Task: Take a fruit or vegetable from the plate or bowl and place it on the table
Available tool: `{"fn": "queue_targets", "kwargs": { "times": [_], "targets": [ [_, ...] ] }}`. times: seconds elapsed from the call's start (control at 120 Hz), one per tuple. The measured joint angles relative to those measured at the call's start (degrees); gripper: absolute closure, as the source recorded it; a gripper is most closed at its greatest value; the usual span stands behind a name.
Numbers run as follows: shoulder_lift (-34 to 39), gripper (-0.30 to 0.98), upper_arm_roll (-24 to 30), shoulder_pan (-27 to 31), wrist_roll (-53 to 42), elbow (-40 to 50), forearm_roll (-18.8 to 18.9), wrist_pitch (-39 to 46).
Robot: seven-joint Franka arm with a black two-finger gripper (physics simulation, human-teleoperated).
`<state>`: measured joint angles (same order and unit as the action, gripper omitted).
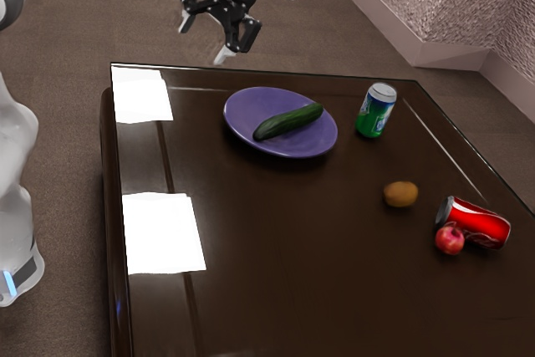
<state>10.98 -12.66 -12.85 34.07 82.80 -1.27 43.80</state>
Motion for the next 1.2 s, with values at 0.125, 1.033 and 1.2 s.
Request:
{"fn": "queue_targets", "kwargs": {
  "times": [0.125,1.033,1.2],
  "targets": [
    [0.62,0.0,-0.72,-0.67,19.92,3.42,0.07,15.97],
    [-7.33,0.0,-10.11,0.1,-13.24,18.42,1.13,56.64],
    [-9.61,0.0,-10.11,-0.51,-25.69,18.93,-0.3,61.1]
  ]
}}
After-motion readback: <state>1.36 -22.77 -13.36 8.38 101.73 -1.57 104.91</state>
